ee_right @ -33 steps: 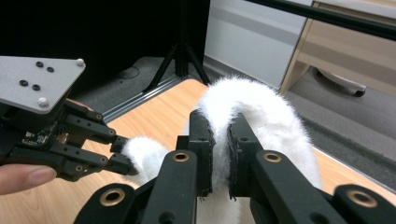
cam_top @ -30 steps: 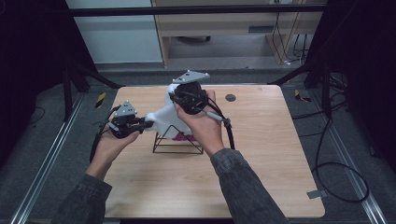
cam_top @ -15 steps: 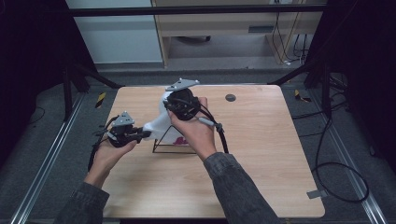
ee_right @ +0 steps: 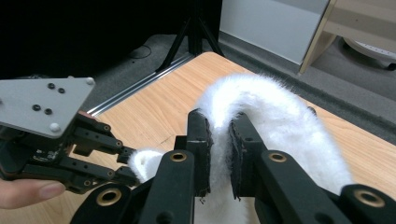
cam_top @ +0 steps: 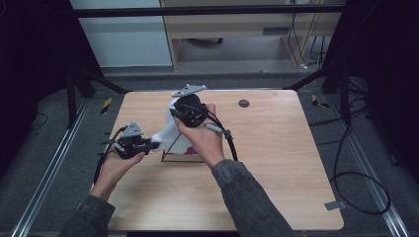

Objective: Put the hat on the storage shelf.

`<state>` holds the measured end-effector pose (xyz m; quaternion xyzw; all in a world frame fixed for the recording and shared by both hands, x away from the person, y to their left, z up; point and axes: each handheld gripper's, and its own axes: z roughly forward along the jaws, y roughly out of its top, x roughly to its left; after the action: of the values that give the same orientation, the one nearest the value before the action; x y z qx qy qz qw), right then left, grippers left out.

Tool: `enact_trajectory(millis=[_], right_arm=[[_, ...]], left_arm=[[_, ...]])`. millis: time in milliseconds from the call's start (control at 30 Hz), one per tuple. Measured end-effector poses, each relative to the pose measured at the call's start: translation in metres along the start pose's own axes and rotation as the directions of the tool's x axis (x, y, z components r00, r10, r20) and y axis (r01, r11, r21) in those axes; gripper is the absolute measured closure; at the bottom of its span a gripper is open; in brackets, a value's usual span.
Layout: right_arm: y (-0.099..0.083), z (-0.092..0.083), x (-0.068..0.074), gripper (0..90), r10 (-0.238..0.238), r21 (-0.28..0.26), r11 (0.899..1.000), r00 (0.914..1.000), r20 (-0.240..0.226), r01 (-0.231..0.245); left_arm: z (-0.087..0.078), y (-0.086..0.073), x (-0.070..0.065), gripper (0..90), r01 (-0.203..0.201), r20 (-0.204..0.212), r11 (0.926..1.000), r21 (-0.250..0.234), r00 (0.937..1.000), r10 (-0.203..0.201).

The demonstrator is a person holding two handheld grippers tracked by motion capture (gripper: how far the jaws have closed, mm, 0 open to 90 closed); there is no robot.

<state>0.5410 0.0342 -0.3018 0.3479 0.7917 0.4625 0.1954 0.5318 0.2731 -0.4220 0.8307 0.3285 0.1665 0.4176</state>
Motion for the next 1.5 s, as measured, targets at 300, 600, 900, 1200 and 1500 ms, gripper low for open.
enact_trajectory(millis=[300, 600, 900, 1200, 1500], right_arm=[[-0.007, 0.006, 0.011, 74.5, -0.015, 0.001, 1.000, 0.9999, 0.008, 0.015], [-0.003, 0.011, 0.019, 69.7, -0.033, 0.014, 0.999, 0.9994, 0.012, 0.033], [0.000, 0.008, 0.022, 54.8, -0.041, 0.020, 0.999, 0.9991, 0.014, 0.041], [0.007, 0.001, 0.020, 44.9, -0.071, 0.033, 0.997, 0.9969, 0.035, 0.069], [0.015, -0.008, 0.011, 29.9, -0.103, 0.056, 0.993, 0.9941, 0.036, 0.100]], left_arm=[[-0.001, -0.009, -0.001, 74.6, -0.019, -0.018, 0.9996, 0.020, 0.9997, 0.019], [-0.006, -0.013, 0.004, 74.1, 0.002, -0.031, 0.9998, 0.022, 0.9995, -0.001], [-0.017, -0.015, 0.005, 59.8, -0.004, -0.078, 1.0000, 0.000, 0.9970, 0.004], [-0.023, -0.019, 0.009, 38.6, 0.006, -0.109, 1.0000, 0.005, 0.9940, -0.005], [-0.023, -0.020, 0.006, 16.0, 0.014, -0.126, 0.9993, 0.035, 0.9919, -0.009]])
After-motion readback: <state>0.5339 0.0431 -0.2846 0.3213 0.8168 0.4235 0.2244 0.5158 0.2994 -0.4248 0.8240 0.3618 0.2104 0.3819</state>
